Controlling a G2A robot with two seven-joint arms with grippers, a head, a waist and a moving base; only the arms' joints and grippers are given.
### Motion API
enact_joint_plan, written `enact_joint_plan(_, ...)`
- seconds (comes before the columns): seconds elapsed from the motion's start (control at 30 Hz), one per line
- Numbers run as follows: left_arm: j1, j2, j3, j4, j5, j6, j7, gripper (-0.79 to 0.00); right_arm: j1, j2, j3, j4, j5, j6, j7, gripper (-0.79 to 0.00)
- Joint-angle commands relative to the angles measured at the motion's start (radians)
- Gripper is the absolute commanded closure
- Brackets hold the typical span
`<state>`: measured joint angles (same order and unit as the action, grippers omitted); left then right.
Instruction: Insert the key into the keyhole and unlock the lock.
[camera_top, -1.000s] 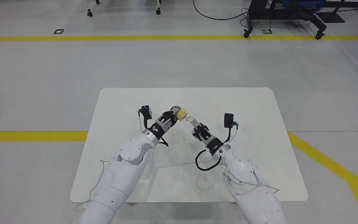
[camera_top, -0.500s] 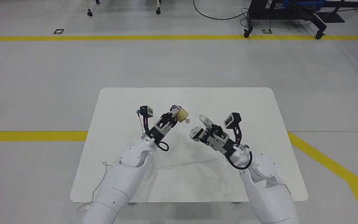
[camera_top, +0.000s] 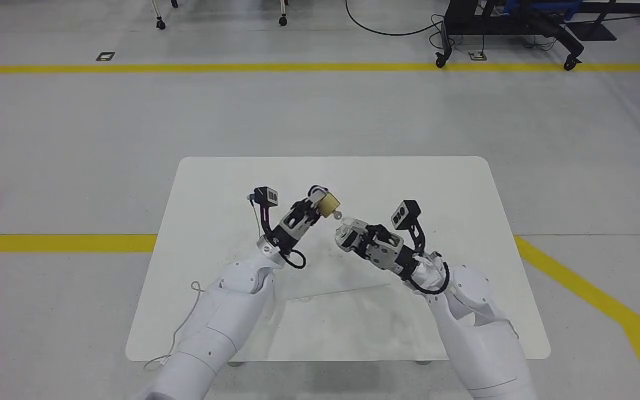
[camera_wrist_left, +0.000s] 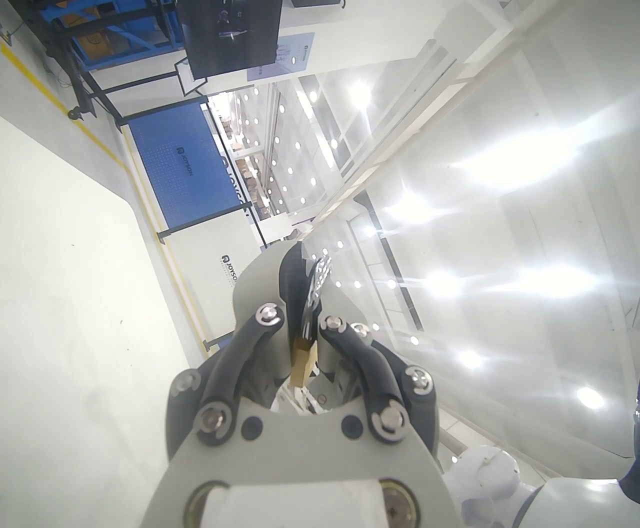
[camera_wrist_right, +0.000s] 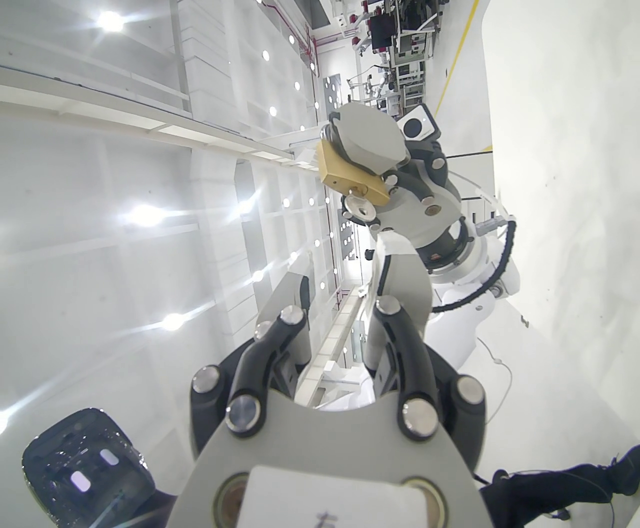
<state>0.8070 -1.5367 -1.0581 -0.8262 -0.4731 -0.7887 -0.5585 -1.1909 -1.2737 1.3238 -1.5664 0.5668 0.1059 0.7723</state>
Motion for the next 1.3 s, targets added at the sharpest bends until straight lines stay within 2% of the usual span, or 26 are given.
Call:
enact_joint_plan(0.0, -0.001, -0.001, -0.001, 0.002, -0.002, -0.003, -0.007, 0.000, 0.002, 0.001, -0.002, 0.002, -0.002, 0.001, -0.001, -0.246)
enact_joint_plan(0.23, -0.003, -0.003, 0.001, 0.004, -0.027, 0.011, -0.052, 0.000, 0.015, 0.001, -0.012, 0.016, 0.002, -0.005, -0.021, -0.228)
enact_joint_plan(0.37, -0.004, -0.005, 0.003, 0.000, -0.031, 0.013, -0.066, 0.000, 0.018, 0.002, -0.015, 0.020, 0.007, -0.009, -0.021, -0.139)
enact_joint_plan(0.47, -0.002, -0.006, 0.001, -0.007, -0.038, 0.016, -0.075, 0.000, 0.020, 0.002, -0.017, 0.023, 0.003, -0.016, -0.028, -0.117)
enact_joint_plan(0.73, -0.003, -0.006, -0.003, -0.011, -0.042, 0.025, -0.092, 0.000, 0.024, 0.001, -0.031, 0.027, -0.004, -0.027, -0.064, -0.166)
enact_joint_plan(0.83, -0.002, -0.006, -0.006, -0.012, -0.045, 0.026, -0.099, 0.000, 0.025, 0.002, -0.036, 0.027, -0.006, -0.028, -0.068, -0.160)
enact_joint_plan(0.97, 0.001, -0.005, -0.012, -0.015, -0.044, 0.027, -0.103, 0.000, 0.028, 0.002, -0.041, 0.030, -0.008, -0.026, -0.075, -0.105)
enact_joint_plan(1.0, 0.001, -0.005, -0.013, -0.017, -0.042, 0.028, -0.104, 0.000, 0.028, 0.002, -0.042, 0.030, -0.009, -0.027, -0.078, -0.077)
enact_joint_plan(1.03, 0.002, -0.004, -0.014, -0.018, -0.041, 0.027, -0.104, 0.000, 0.028, 0.002, -0.042, 0.030, -0.010, -0.030, -0.081, -0.015)
enact_joint_plan(1.07, 0.002, -0.004, -0.015, -0.019, -0.039, 0.027, -0.106, 0.000, 0.028, 0.002, -0.043, 0.029, -0.009, -0.032, -0.084, 0.000)
enact_joint_plan(1.27, 0.005, -0.003, -0.021, -0.022, -0.034, 0.028, -0.109, 0.000, 0.023, 0.003, -0.043, 0.028, -0.002, -0.044, -0.082, 0.000)
